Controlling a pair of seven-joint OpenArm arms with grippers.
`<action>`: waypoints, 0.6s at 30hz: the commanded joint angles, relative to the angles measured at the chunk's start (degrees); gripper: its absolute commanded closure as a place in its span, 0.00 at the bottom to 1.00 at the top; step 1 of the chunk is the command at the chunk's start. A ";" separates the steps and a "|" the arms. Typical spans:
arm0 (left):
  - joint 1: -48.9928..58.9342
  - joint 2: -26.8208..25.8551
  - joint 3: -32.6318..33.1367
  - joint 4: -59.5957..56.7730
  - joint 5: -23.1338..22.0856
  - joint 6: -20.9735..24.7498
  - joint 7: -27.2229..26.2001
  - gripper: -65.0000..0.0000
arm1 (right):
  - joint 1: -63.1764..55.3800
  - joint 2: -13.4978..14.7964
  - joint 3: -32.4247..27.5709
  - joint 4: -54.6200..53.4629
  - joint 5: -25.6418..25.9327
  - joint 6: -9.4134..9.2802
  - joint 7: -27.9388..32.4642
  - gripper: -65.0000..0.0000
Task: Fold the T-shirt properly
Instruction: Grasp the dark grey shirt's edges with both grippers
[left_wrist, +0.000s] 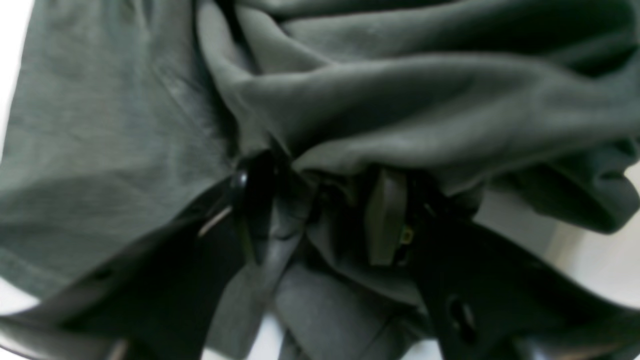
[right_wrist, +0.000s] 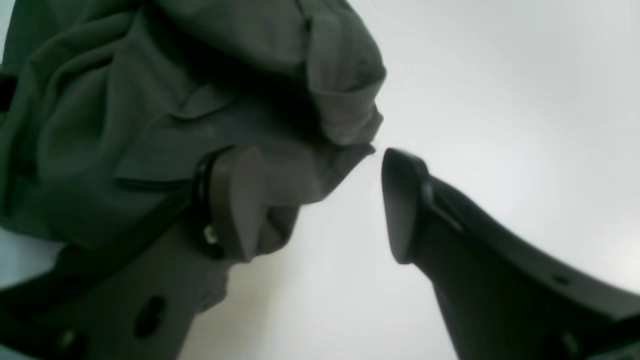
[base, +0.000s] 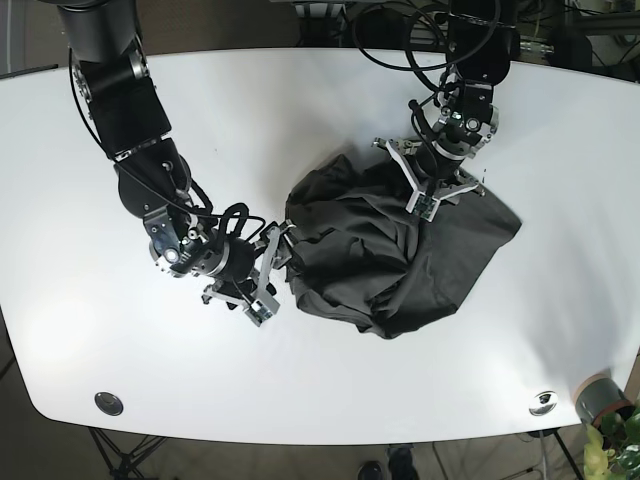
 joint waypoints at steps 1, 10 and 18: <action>-0.48 -0.16 -0.34 2.67 -0.29 0.14 -1.26 0.57 | 1.99 -2.51 0.42 0.83 -5.90 0.06 1.79 0.37; 1.19 -0.16 -0.69 5.04 -0.29 0.14 -1.26 0.57 | 2.52 -9.63 0.68 -4.36 -21.90 3.57 4.34 0.28; 3.12 -0.25 -0.69 5.13 -0.38 0.14 -1.26 0.57 | 4.63 -11.22 4.90 -12.45 -22.08 3.31 9.00 0.28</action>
